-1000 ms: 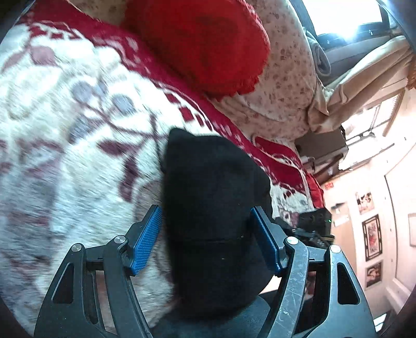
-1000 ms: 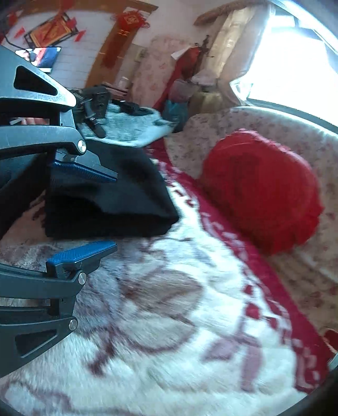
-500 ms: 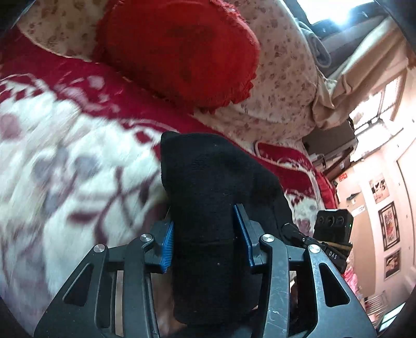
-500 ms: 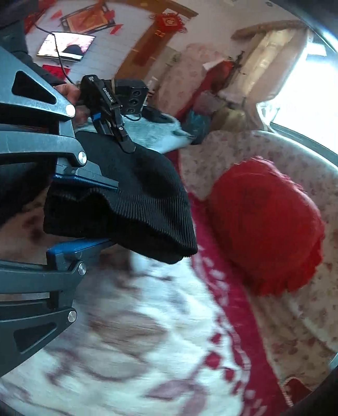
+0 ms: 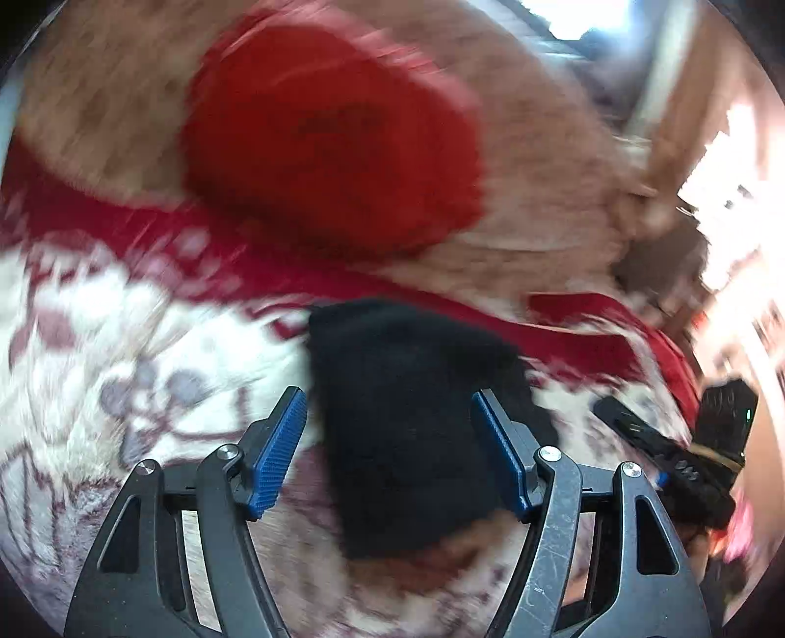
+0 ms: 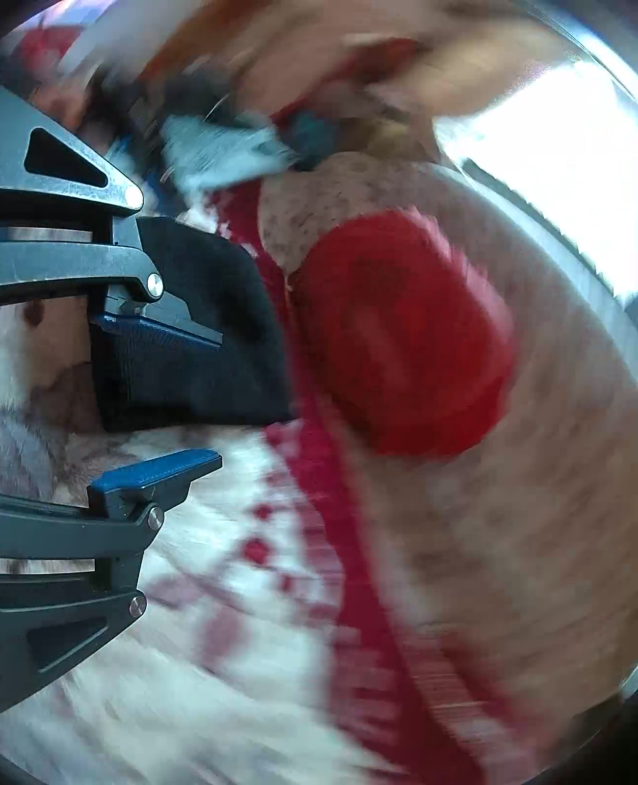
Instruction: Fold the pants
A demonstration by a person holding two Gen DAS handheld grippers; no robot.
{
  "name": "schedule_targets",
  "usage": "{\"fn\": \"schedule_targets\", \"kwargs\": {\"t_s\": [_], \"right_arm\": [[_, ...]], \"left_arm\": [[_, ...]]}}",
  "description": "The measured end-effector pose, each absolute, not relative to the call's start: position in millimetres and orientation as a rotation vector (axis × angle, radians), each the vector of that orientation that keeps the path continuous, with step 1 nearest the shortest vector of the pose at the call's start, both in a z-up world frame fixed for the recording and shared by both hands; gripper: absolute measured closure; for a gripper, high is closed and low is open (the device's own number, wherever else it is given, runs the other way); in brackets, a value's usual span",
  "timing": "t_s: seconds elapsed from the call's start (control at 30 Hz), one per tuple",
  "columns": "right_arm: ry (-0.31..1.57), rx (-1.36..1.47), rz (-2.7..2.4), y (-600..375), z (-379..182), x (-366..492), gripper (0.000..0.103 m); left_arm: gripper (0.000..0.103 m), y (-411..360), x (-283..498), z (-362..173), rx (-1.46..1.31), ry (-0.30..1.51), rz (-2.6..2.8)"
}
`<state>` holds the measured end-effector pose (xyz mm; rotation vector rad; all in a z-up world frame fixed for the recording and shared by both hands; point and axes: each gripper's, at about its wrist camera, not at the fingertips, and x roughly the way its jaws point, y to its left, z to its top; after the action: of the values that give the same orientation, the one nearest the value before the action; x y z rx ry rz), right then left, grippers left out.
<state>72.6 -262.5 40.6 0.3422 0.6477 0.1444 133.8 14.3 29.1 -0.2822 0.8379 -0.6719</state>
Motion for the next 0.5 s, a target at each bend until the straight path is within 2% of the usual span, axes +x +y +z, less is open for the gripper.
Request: {"fn": "schedule_targets", "kwargs": {"t_s": [0.07,0.1,0.13,0.17,0.33,0.5], "right_arm": [[0.638,0.167,0.182,-225,51,62,0.063],[0.645,0.124,0.191,-216,49,60,0.063],[0.662,0.098,0.207,-207,45,62,0.064],[0.696,0.059,0.214,-197,36,67,0.068],[0.893,-0.039,0.176,-199,-24,79,0.069],[0.857,-0.016,0.185,-209,-30,67,0.068]], "left_arm": [[0.038,-8,118,35,-0.144,0.827,-0.750],[0.045,-17,116,32,-0.096,0.839,-0.764],[0.047,-25,117,26,-0.058,0.864,-0.765],[0.047,-31,122,16,-0.040,0.905,-0.755],[0.047,-36,143,9,-0.038,0.931,-0.750],[0.047,-48,178,17,-0.050,0.918,-0.695]]}}
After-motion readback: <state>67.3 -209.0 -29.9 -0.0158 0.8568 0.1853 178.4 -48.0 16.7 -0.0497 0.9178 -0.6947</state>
